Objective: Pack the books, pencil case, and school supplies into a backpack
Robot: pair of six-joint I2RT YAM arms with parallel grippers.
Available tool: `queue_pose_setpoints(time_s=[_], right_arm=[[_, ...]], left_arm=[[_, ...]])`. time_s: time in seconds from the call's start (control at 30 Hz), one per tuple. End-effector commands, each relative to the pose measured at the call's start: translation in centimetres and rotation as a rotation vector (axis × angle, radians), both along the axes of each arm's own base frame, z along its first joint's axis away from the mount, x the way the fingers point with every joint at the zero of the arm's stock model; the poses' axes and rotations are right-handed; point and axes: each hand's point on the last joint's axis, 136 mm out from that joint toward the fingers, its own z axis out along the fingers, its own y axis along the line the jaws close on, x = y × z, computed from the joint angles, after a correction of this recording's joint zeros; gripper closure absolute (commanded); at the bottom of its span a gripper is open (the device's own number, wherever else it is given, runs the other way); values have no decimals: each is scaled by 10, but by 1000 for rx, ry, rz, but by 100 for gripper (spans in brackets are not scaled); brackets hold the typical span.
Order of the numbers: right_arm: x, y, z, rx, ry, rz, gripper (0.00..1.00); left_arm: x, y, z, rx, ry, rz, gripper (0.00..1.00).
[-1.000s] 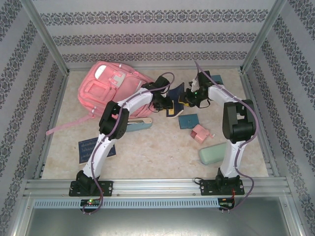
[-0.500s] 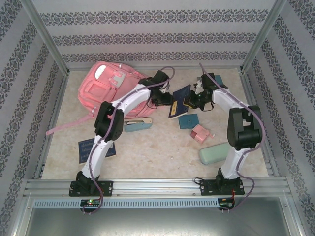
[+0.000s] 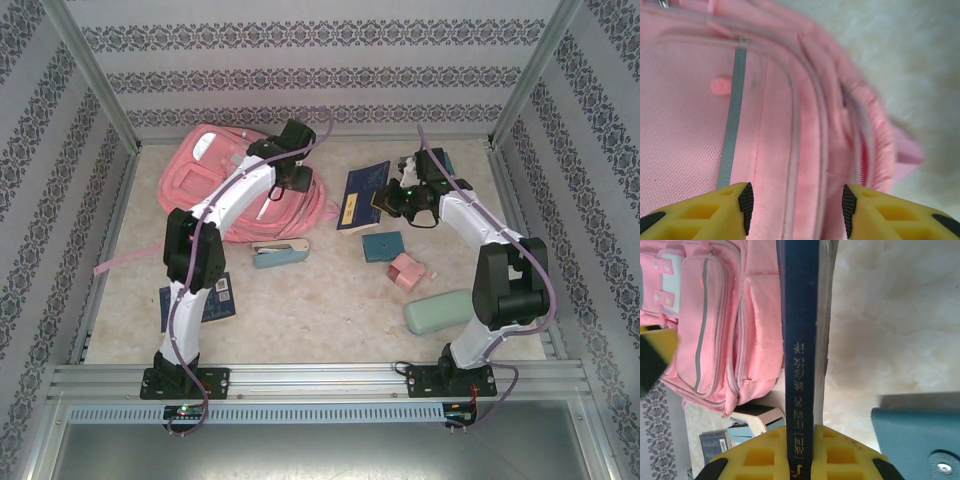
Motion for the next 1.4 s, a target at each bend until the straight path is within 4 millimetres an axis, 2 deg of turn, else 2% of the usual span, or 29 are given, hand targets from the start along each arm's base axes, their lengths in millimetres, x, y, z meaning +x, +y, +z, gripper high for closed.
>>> queue_pose_setpoints(time_s=[0.0, 0.17, 0.3, 0.37, 0.43, 0.47, 0.5, 0.67, 0.73, 0.83, 0.9, 1.03, 1.13, 1.2, 1.3, 1.37], right_arm=[[1, 15, 22, 47, -59, 31, 100], [2, 20, 24, 53, -59, 41, 100], [3, 26, 25, 68, -57, 48, 100], [4, 29, 25, 72, -55, 52, 100], [5, 31, 25, 81, -55, 53, 100], [5, 33, 26, 87, -55, 54, 100], [5, 35, 28, 93, -60, 56, 100], [8, 43, 35, 117, -71, 56, 100], [10, 47, 37, 149, -77, 50, 100], [15, 57, 44, 219, -85, 41, 100], [20, 67, 51, 261, -102, 45, 100], [25, 97, 62, 322, -118, 76, 100], [28, 120, 65, 351, -118, 105, 100], [30, 130, 65, 344, -122, 118, 100], [30, 135, 63, 342, -120, 120, 100], [29, 138, 62, 348, -116, 121, 100]], left_arm=[[-14, 23, -47, 173, 123, -39, 48], [-18, 24, -70, 202, 175, -63, 44], [-20, 27, -85, 232, 205, -70, 52], [-22, 25, -91, 224, 217, -76, 65], [-21, 26, -86, 212, 203, -61, 88], [-20, 25, -82, 205, 188, -55, 96], [-18, 25, -72, 194, 162, -47, 100], [-8, 24, 2, 67, 17, 1, 100], [-4, 29, 37, -15, -43, 30, 100], [-3, 39, 78, -167, -105, 67, 100], [-2, 46, 98, -267, -131, 89, 100], [-2, 53, 131, -453, -151, 86, 100], [-3, 49, 147, -561, -154, 45, 100], [-4, 49, 145, -558, -145, 43, 100], [-7, 52, 139, -555, -121, 61, 100], [-8, 52, 142, -597, -124, 65, 100]])
